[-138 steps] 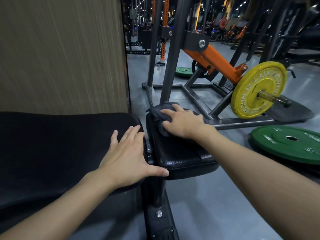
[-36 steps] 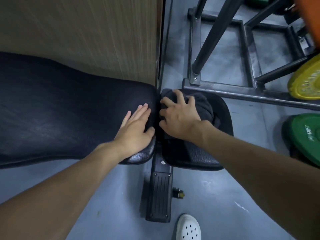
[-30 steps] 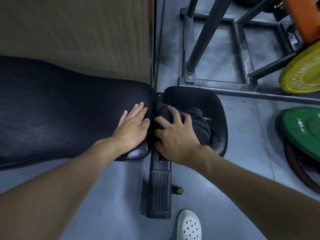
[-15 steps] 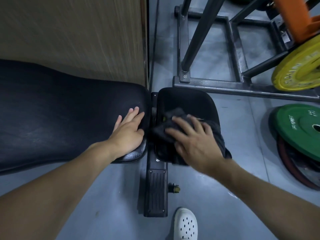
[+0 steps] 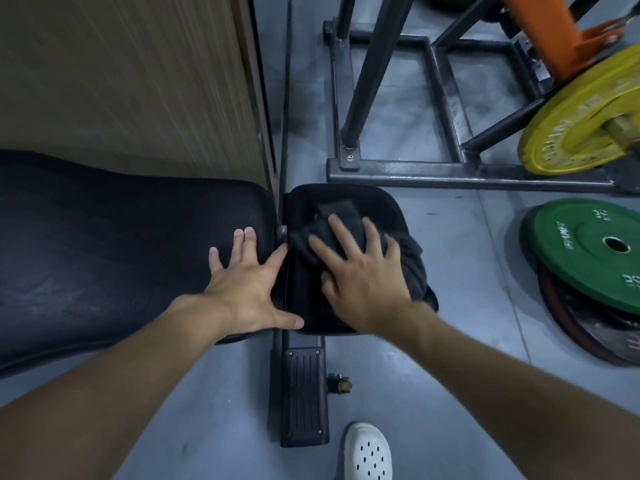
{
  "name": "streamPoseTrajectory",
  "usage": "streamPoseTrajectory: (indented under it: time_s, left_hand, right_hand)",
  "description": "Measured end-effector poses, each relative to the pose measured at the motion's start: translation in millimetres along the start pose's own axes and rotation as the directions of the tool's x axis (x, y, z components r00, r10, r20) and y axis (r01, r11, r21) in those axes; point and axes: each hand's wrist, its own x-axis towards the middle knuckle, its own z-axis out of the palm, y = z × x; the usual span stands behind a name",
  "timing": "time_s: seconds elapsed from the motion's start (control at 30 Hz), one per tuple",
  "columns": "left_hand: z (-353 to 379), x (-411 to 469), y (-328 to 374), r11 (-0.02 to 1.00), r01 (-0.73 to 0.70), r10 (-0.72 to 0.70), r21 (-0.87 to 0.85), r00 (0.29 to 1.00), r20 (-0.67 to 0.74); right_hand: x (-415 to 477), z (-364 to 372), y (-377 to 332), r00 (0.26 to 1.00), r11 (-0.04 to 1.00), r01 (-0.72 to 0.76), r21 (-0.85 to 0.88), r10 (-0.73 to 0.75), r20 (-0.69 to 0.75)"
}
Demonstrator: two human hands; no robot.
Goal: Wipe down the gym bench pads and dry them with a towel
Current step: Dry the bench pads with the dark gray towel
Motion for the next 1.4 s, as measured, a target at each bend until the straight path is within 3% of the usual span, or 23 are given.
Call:
streamPoseTrajectory:
  time_s: [0.1, 0.3, 0.57, 0.63, 0.7, 0.77, 0.87, 0.93, 1.0, 1.13, 1.4]
  left_hand:
    - [4.1, -2.4, -2.0, 1.000, -0.004, 0.005, 0.026, 0.999, -0.032]
    - [7.6, -6.2, -6.0, 0.998, -0.027, 0.019, -0.058, 0.990, -0.140]
    - [6.9, -8.0, -16.7, 0.990, -0.061, 0.036, -0.127, 0.981, -0.192]
    - [2.9, -9.8, -26.9, 0.978, -0.106, 0.063, -0.182, 0.971, -0.230]
    - [-0.5, -15.3, -40.7, 0.971, -0.120, 0.054, -0.207, 0.953, -0.298]
    - [0.5, -22.4, -57.2, 0.986, -0.028, -0.033, -0.164, 0.934, -0.355]
    - [4.7, -35.7, -82.3, 0.972, 0.206, -0.227, -0.114, 0.945, -0.236]
    - [4.5, -39.8, -93.0, 0.968, 0.225, -0.239, -0.108, 0.959, -0.152]
    - [0.8, -39.4, -101.4, 0.977, 0.185, -0.201, -0.104, 0.964, -0.174]
    - [-10.7, -47.4, -143.3, 0.982, 0.123, -0.167, -0.142, 0.916, -0.364]
    - [-5.8, -88.4, -271.2, 0.976, 0.196, -0.214, -0.093, 0.938, -0.274]
  right_hand:
    - [-27.3, 6.7, 7.6, 0.996, 0.995, 0.087, -0.038, -0.085, 0.035]
    - [-7.0, 7.1, 15.7, 0.985, 0.982, -0.174, 0.066, 0.173, 0.020]
    - [94.5, -14.1, 10.4, 0.881, 0.866, -0.473, 0.165, 0.467, 0.073]
    - [92.1, -16.7, -6.1, 0.894, 0.883, -0.448, 0.142, 0.442, 0.069]
    - [74.6, -13.6, -25.9, 0.951, 0.947, -0.308, 0.090, 0.306, 0.034]
    - [58.2, -9.6, -37.9, 0.983, 0.981, -0.185, 0.058, 0.185, 0.011]
    - [66.3, -11.6, -44.0, 0.964, 0.960, -0.261, 0.104, 0.264, -0.015]
    - [84.9, -15.8, -50.8, 0.921, 0.902, -0.381, 0.204, 0.390, -0.003]
    - [100.4, -20.2, -65.1, 0.879, 0.840, -0.462, 0.284, 0.477, 0.020]
    - [92.4, -10.0, -126.2, 0.942, 0.933, -0.335, 0.128, 0.336, 0.020]
    - [94.4, -9.3, -254.5, 0.952, 0.952, -0.304, 0.036, 0.302, 0.039]
